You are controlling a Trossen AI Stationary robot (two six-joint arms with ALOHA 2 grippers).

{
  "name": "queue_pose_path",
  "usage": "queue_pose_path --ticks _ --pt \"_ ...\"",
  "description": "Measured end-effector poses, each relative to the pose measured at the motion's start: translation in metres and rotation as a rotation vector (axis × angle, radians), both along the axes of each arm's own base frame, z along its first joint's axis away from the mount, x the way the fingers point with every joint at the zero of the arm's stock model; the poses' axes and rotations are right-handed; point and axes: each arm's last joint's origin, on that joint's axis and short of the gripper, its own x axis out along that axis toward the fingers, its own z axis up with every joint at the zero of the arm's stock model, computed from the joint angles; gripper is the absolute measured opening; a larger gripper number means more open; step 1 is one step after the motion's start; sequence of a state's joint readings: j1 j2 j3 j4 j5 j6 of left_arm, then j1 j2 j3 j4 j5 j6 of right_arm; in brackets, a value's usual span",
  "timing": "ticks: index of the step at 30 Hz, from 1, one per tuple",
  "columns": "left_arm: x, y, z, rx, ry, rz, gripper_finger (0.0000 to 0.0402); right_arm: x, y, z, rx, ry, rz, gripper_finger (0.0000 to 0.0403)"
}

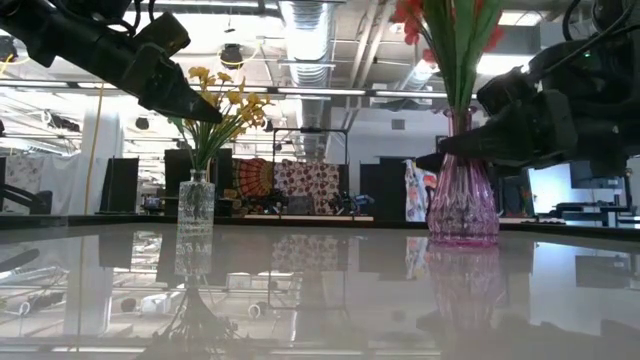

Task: Sort flowers into vase by color
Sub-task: Put the white flower into the clear transparent vase

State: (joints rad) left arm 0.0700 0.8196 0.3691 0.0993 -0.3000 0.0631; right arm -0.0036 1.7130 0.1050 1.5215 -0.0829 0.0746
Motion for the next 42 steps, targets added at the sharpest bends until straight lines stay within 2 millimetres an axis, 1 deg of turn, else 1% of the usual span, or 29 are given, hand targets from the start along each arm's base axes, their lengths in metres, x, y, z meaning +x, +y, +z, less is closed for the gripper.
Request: queue_pose_path --ticks 3,6,10,18,24,29,32,38,42 --pt "0.0 0.0 0.0 0.0 0.003 0.0 0.0164 -0.003 0.001 -0.002 0.002 0.012 0.033 0.0358" --pt "0.0 0.0 0.0 0.001 0.003 0.001 0.0164 -0.007 0.002 -0.004 0.033 0.033 0.055 0.0352" --pt "0.0 0.001 0.0 0.012 0.006 0.02 0.0164 -0.01 0.0 -0.006 0.075 0.048 0.081 0.0351" --pt "0.0 0.001 0.0 0.014 0.006 0.025 0.0164 -0.02 0.0 -0.011 0.018 0.079 0.087 0.0351" --pt "0.0 0.001 0.001 0.019 -0.005 0.037 0.0164 -0.027 -0.003 -0.015 0.016 0.113 0.071 0.0352" --pt "0.0 0.001 0.002 0.021 -0.022 0.043 0.0164 -0.029 -0.004 -0.017 0.047 0.174 0.125 0.0352" --pt "0.0 0.002 0.002 0.029 -0.02 0.045 0.0164 -0.032 -0.004 -0.015 0.057 0.206 0.149 0.0352" --pt "0.0 0.007 0.003 0.036 -0.022 0.077 0.0164 -0.039 -0.004 -0.005 0.062 0.252 0.167 0.0352" --pt "-0.001 0.01 0.003 0.036 -0.023 0.091 0.0164 -0.04 -0.005 0.001 0.056 0.393 0.16 0.0352"
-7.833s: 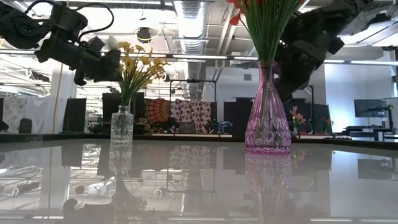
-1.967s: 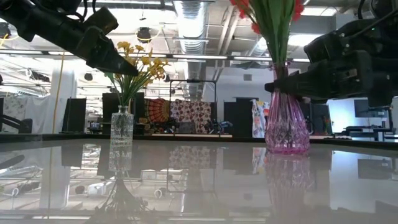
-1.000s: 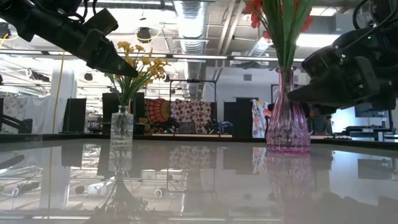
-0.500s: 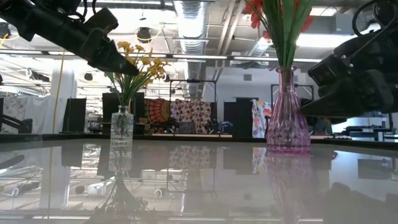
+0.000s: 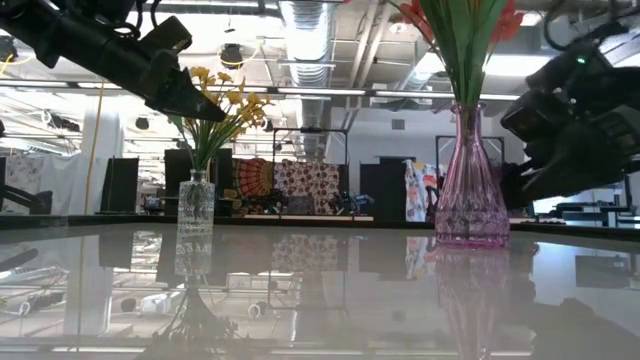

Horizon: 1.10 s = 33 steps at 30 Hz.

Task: Sort flowers into vase by color
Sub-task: Put the white flower into the clear transparent vase

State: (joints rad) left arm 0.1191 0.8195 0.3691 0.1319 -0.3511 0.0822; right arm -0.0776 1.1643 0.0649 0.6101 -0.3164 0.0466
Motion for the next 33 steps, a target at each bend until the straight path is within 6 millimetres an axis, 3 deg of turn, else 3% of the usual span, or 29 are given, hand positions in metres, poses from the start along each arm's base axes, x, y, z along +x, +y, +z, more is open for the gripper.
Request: queue_pose_path --ticks 5,10,16,20,24,30,33 --pt "0.0 0.001 0.0 -0.008 -0.003 -0.018 0.0164 -0.002 0.0 0.022 -0.025 0.283 0.011 0.0352" --pt "0.0 0.001 0.0 -0.009 -0.001 -0.022 0.0164 0.007 0.015 0.06 0.044 0.301 0.074 0.0352" --pt "0.0 0.001 0.0 0.01 0.009 -0.029 0.0164 0.012 0.043 0.089 0.076 0.44 0.129 0.0341" --pt "0.0 0.0 -0.001 0.009 0.016 -0.029 0.0164 0.008 0.06 0.092 0.13 0.682 0.075 0.033" --pt "0.0 -0.001 -0.002 -0.005 0.028 -0.067 0.0164 0.01 0.089 0.085 0.195 0.79 0.066 0.0323" --pt "0.0 -0.002 -0.004 0.003 0.052 -0.122 0.0164 0.017 0.143 0.068 0.32 0.82 0.097 0.0317" --pt "0.0 -0.002 -0.004 0.004 0.052 -0.123 0.0164 0.018 0.165 0.058 0.303 0.858 0.077 0.0313"
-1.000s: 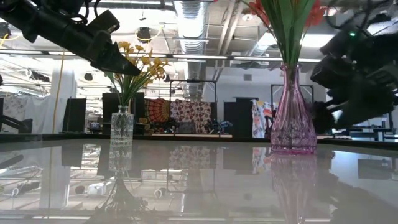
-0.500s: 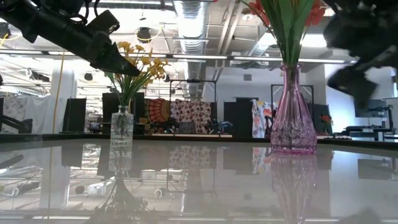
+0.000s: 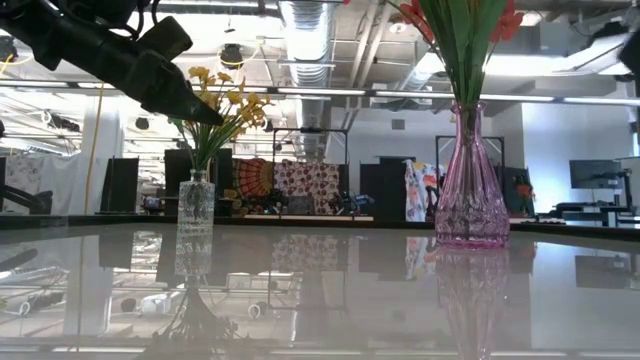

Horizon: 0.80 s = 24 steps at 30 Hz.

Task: Sort flowers into vase by color
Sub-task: Put the white flower into the clear transparent vase

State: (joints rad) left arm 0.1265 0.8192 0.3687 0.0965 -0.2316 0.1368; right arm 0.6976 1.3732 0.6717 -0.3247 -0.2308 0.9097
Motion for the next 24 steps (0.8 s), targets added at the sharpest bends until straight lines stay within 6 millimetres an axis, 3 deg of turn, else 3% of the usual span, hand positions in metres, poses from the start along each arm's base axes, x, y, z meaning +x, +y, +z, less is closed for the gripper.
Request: queue_pose_path --ticks 9,14,18,24 --pt "0.001 -0.002 0.0 -0.058 -0.012 -0.055 0.0164 0.007 0.047 -0.037 -0.316 0.113 0.137 0.0301" --pt "0.0 -0.004 -0.002 -0.079 -0.002 -0.066 0.0164 0.006 0.063 -0.043 -0.407 0.152 0.177 0.0277" --pt "0.0 -0.005 -0.002 -0.083 -0.004 -0.066 0.0164 0.001 0.072 -0.035 -0.478 0.119 0.193 0.0207" --pt "0.0 -0.005 -0.002 -0.091 -0.008 -0.059 0.0164 -0.003 0.072 0.0 -0.442 0.053 0.194 0.0028"
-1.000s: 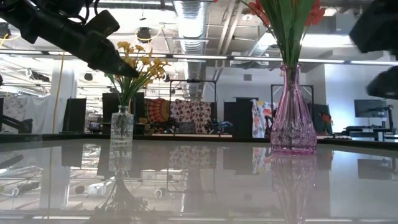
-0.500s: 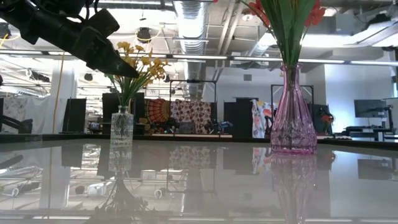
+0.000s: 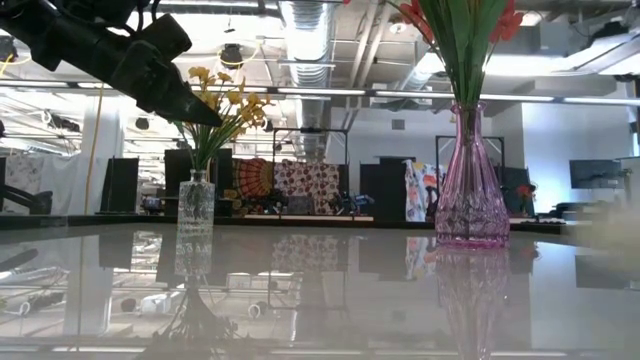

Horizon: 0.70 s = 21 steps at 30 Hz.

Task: Sort flowers into vase by color
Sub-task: Put the white flower into the clear transparent vase

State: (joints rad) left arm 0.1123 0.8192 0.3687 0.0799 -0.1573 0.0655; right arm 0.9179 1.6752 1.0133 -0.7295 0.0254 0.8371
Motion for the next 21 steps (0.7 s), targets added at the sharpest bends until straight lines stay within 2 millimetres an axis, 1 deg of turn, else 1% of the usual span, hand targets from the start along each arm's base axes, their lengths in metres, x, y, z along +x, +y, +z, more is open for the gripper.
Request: queue_pose_path --ticks 2,5,7,9,13,15,18,21 --pt "0.0 0.0 0.0 -0.001 -0.001 0.001 0.0164 -0.001 -0.003 0.022 0.06 -0.057 -0.003 0.0021" --pt "0.0 0.0 0.0 -0.005 -0.003 0.007 0.0164 -0.004 -0.011 0.055 0.109 -0.217 -0.019 0.0026" --pt "0.0 0.0 0.0 -0.007 -0.003 0.008 0.0164 -0.005 -0.02 0.085 0.154 -0.405 -0.008 0.002" --pt "0.0 0.0 0.001 -0.006 -0.009 0.008 0.0164 -0.005 -0.03 0.121 0.206 -0.637 0.03 0.0018" --pt "0.001 0.0 0.003 -0.011 -0.032 0.011 0.0164 -0.014 -0.064 0.188 0.193 -1.069 0.126 0.0018" --pt "0.001 0.0 0.003 -0.016 -0.037 0.013 0.0164 -0.023 -0.086 0.218 0.136 -1.278 0.149 0.0018" --pt "0.001 0.0 0.003 -0.026 -0.039 0.011 0.0164 -0.034 -0.123 0.258 0.027 -1.58 0.104 0.0018" --pt "0.001 0.0 0.002 -0.05 -0.033 0.005 0.0164 -0.044 -0.16 0.289 -0.152 -1.834 -0.035 0.0018"
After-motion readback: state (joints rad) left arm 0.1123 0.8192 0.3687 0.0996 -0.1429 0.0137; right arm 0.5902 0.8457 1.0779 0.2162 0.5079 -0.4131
